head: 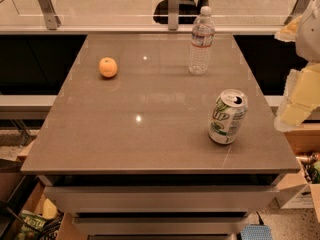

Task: Move water bottle near orange

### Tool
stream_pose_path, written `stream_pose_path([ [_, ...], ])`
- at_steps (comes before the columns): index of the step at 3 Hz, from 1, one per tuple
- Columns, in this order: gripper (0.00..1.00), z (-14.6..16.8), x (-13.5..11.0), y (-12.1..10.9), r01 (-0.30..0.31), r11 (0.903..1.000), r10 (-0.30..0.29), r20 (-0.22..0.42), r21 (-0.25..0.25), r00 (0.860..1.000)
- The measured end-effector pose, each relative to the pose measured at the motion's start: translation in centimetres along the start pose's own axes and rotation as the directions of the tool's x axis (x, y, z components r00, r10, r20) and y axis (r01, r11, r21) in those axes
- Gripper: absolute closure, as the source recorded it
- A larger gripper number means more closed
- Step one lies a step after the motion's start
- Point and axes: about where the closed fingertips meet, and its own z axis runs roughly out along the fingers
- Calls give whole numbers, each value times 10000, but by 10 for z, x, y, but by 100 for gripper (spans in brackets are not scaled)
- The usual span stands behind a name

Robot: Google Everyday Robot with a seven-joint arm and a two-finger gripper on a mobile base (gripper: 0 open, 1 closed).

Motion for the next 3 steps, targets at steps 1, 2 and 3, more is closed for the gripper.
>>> stream_pose_path([
  [1, 0, 0, 0, 0, -1, 10000, 1, 1, 1, 10000],
  [2, 0, -2, 0, -6, -236, 9996, 232, 234, 172, 9995],
  [3, 0, -1, 6, -17, -1025, 9939, 993, 723, 415, 9924],
])
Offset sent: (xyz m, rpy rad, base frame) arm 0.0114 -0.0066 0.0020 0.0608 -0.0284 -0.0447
